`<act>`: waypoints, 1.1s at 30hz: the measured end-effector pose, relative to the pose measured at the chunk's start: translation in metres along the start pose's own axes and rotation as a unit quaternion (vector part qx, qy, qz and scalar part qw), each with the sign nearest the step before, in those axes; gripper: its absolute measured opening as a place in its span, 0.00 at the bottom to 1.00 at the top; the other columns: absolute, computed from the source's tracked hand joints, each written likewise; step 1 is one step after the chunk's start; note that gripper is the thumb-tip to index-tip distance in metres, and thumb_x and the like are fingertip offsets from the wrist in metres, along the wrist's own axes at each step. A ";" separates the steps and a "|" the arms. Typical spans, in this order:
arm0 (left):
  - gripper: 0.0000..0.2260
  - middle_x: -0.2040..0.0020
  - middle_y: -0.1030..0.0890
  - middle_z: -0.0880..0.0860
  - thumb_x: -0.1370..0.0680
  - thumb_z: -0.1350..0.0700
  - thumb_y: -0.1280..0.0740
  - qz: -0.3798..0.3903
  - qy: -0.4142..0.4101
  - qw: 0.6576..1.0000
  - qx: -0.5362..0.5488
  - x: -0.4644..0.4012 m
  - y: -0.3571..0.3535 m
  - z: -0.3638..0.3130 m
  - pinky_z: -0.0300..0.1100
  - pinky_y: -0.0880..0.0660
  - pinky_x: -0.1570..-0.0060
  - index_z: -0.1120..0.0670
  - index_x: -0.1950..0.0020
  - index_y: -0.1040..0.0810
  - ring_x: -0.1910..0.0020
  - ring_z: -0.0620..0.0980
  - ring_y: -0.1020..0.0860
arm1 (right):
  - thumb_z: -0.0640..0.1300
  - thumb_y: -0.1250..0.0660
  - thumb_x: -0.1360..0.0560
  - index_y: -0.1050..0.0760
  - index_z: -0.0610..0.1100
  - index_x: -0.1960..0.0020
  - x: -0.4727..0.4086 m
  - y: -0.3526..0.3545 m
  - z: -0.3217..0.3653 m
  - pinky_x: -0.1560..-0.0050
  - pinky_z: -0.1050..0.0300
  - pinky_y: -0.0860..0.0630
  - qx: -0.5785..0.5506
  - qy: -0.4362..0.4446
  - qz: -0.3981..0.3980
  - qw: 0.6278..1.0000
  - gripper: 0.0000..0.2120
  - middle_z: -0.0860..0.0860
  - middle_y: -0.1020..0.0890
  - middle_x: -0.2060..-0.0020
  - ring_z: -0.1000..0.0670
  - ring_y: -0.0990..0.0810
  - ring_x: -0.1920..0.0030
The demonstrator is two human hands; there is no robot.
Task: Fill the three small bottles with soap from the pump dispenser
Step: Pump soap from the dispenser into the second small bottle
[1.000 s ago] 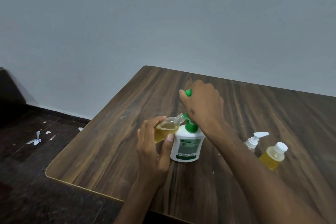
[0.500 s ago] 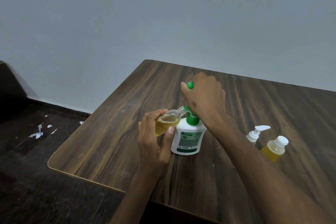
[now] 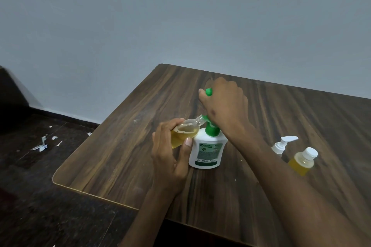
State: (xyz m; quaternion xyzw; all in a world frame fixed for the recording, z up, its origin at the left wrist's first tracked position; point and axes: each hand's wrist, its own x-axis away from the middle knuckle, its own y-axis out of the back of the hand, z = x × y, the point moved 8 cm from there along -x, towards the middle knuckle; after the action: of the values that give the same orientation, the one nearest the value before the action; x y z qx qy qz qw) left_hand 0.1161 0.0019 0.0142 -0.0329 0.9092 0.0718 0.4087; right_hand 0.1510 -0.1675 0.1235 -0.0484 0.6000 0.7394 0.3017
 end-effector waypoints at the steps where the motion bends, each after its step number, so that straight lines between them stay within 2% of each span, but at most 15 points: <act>1: 0.14 0.40 0.19 0.46 0.19 0.59 0.31 0.000 0.000 1.000 -0.001 0.000 0.000 0.000 0.60 0.22 0.49 0.54 0.34 0.23 0.44 0.52 0.20 | 0.55 0.39 0.17 0.31 0.44 0.54 0.000 -0.001 0.000 0.60 0.51 0.32 -0.001 -0.002 0.002 1.000 0.15 0.48 0.28 0.61 0.45 0.27 0.60; 13: 0.13 0.40 0.20 0.46 0.19 0.59 0.31 0.004 0.000 1.000 -0.004 0.000 -0.001 0.002 0.60 0.22 0.50 0.55 0.35 0.22 0.43 0.52 0.20 | 0.55 0.39 0.18 0.30 0.44 0.57 -0.002 0.003 -0.001 0.62 0.52 0.33 -0.009 -0.002 -0.019 1.000 0.16 0.48 0.25 0.62 0.45 0.25 0.62; 18: 0.14 0.40 0.20 0.45 0.19 0.58 0.32 0.002 -0.004 1.000 -0.001 0.000 -0.001 0.001 0.59 0.22 0.50 0.54 0.34 0.23 0.44 0.52 0.20 | 0.56 0.39 0.17 0.31 0.44 0.56 0.000 0.002 -0.001 0.62 0.53 0.35 -0.003 -0.005 -0.006 1.000 0.16 0.50 0.29 0.65 0.46 0.26 0.62; 23: 0.13 0.41 0.20 0.46 0.20 0.59 0.31 -0.002 -0.002 1.000 0.000 0.000 -0.001 0.002 0.59 0.22 0.51 0.56 0.35 0.22 0.44 0.52 0.20 | 0.55 0.39 0.18 0.30 0.44 0.57 0.000 -0.001 -0.001 0.62 0.51 0.31 -0.010 -0.006 -0.006 1.000 0.16 0.50 0.27 0.64 0.45 0.24 0.61; 31: 0.13 0.40 0.20 0.43 0.19 0.58 0.32 0.000 -0.006 1.000 -0.003 -0.001 -0.001 0.001 0.60 0.22 0.50 0.52 0.34 0.23 0.43 0.50 0.19 | 0.56 0.40 0.17 0.31 0.45 0.56 0.000 0.000 -0.002 0.61 0.51 0.33 -0.008 -0.006 0.002 1.000 0.16 0.52 0.33 0.67 0.46 0.27 0.62; 33: 0.13 0.40 0.20 0.43 0.19 0.58 0.32 0.001 -0.003 1.000 0.000 -0.001 -0.001 0.000 0.60 0.22 0.50 0.52 0.34 0.23 0.43 0.52 0.19 | 0.56 0.40 0.17 0.31 0.45 0.56 -0.001 0.000 -0.001 0.61 0.51 0.32 -0.005 -0.005 0.002 1.000 0.16 0.51 0.31 0.66 0.46 0.26 0.62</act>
State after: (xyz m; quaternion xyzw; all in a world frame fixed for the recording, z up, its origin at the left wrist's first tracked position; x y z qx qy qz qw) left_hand 0.1170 0.0012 0.0144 -0.0321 0.9079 0.0723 0.4117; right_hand 0.1512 -0.1692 0.1240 -0.0455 0.5950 0.7431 0.3028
